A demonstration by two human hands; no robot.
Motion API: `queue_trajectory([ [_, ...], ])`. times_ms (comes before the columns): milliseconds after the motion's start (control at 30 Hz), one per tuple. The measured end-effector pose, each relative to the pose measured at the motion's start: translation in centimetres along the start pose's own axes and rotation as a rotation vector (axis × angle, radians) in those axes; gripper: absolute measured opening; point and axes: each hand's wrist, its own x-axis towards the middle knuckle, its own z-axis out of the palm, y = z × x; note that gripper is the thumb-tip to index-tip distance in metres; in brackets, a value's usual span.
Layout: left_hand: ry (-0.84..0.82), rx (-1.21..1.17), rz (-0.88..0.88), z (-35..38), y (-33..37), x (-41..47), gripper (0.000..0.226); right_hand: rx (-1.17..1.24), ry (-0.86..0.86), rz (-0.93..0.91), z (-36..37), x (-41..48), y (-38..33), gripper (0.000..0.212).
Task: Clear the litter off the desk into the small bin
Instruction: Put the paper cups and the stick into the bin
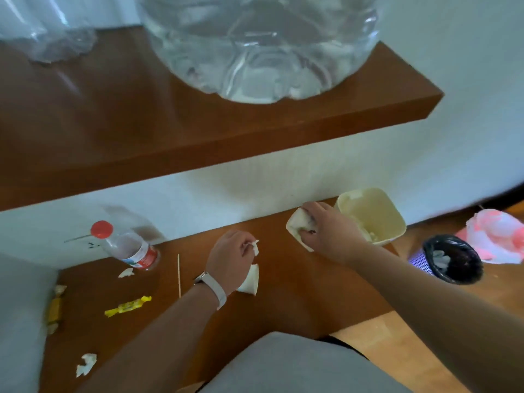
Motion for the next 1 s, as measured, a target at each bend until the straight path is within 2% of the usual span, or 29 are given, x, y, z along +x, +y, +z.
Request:
queue_trajectory([
  [367,-0.159,-0.044,0.318,5.7,13.2,6.8,0.015,0.178,0.216,0.302,-5.4,-2.8,10.5,0.05],
  [533,-0.252,-0.023,0.396,8.3,16.7,8.6,0.018,0.251,0.192,0.349,-5.4,-3.7,12.6,0.056],
  [800,-0.321,0.026,0.419,8.8,15.8,8.9,0.024,0.214,0.149,0.376,-5.1,-4.2,13.0,0.053],
  [900,-0.296,0.049,0.43,7.5,14.0,8.5,0.027,0.13,0.129,0.298,-4.9,-4.0,12.1,0.047],
  [1000,-0.256,0.108,0.36,5.3,10.9,7.4,0.034,0.032,0.1,0.157,-4.7,-3.2,9.9,0.044],
])
